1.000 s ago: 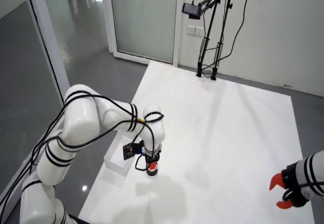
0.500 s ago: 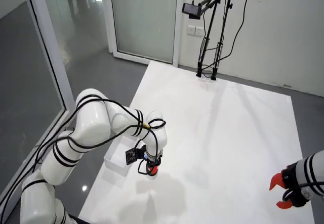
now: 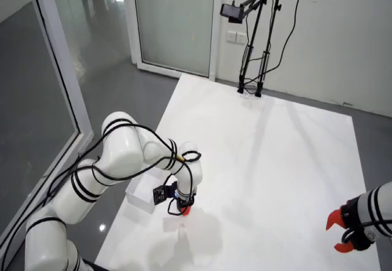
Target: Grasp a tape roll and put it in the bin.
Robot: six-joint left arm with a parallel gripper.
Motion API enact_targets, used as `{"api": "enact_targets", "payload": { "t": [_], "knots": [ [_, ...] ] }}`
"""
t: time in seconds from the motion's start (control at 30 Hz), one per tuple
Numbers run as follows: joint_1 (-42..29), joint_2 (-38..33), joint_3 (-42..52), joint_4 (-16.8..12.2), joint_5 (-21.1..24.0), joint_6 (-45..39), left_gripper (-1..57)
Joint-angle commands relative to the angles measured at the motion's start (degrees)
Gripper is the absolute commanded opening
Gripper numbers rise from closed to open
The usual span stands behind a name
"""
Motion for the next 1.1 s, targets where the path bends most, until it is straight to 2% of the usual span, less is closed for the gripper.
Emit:
{"api": "enact_targets", "payload": {
  "t": [0.03, 0.27, 0.9, 0.97, 1.1],
  "knots": [
    [1.54, 5.41, -2.49, 0.08, -3.01, -0.21, 16.5],
    [1.63, 7.52, -4.86, 0.16, -2.92, -0.21, 16.4],
    [3.3, 7.87, -5.12, 1.48, -2.92, -0.3, 16.1],
    [3.21, 8.22, -5.12, 1.39, -2.92, -0.3, 14.8],
    [2.86, 8.57, -5.21, 1.31, -2.92, -0.3, 6.2]
  ]
}}
